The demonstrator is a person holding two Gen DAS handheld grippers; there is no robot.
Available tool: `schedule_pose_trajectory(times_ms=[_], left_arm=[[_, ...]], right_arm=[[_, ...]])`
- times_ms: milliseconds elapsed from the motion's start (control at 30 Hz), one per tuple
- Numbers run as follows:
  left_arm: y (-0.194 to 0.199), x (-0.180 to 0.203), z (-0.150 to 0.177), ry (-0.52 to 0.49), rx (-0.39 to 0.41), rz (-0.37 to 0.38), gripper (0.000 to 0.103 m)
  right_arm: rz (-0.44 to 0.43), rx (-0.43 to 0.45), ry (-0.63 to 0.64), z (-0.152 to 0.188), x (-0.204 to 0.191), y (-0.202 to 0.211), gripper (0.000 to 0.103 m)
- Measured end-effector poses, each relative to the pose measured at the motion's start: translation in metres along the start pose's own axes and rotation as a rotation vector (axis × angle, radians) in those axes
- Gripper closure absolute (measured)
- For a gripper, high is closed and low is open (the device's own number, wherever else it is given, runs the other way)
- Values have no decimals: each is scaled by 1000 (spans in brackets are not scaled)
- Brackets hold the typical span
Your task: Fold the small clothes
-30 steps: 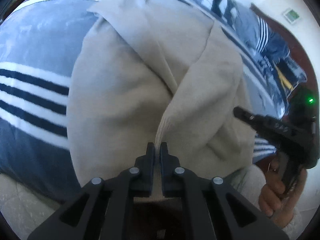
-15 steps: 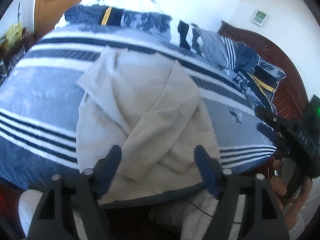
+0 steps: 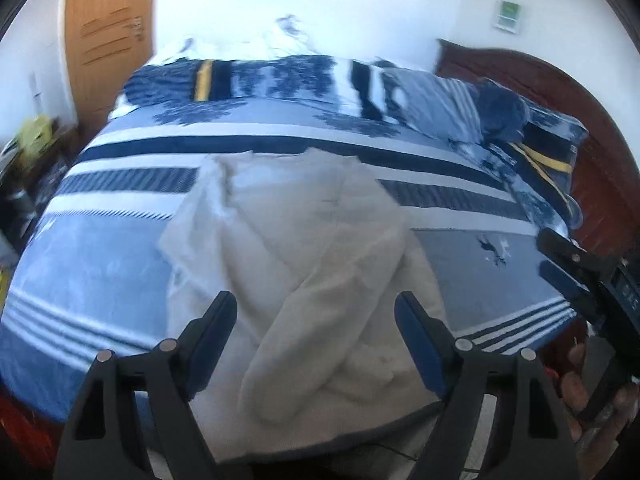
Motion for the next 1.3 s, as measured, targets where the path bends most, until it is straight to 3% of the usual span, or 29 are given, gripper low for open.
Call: schedule_pose_trajectory(times_ms=[167,267,400,467,633,833,900,1133,1167,1200,1267,1300], left_arm=[[-47,6,-29,62,-36,87,23],[-83,5,-49,69,-27,78,23],[-155,14,-72,2,-146,90,23],[-182,18,-80,0,-178,91,23],[-265,35,-103,17,-275,169,23],[-349,48,-122,5,-332,162,23],[-378,48,-127,1,-352,146,37],[-454,44,-139,59,-405,118,38],[-464,41,-139,95,-422,130,42],[-468,40,-139,113,-431,139,53],[-475,37,-141,143,-438,145,63],[-477,36,-141,153,-439,141,78]], right_arm=[[-85,-17,-30,-23,14,-29,8],[-89,5,-37,-40,25,-53,8],[-138,-55,-131,-57,57,-112,8],[-108,-116,-206,-62,81,-150,9],[-130,-184,-366,-68,127,-220,31],[-172,-260,-426,-59,150,-286,46],[-183,-286,-438,-46,158,-302,50],[-207,-367,-552,-14,187,-337,61],[-239,-378,-575,-12,186,-339,69],[-266,-390,-588,-11,184,-342,71],[-281,-399,-600,-8,180,-345,71],[-281,-390,-602,-8,179,-346,71]])
Point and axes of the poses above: each gripper's, at about its wrist camera, not at the fingertips, and y roughly against the way its jaws point, x to its right, z to its underside, the point moved 3 cm from there along -y, roughly the way its jaws point, and after that the axes turned 7 degrees about x, right-handed, at the moved point
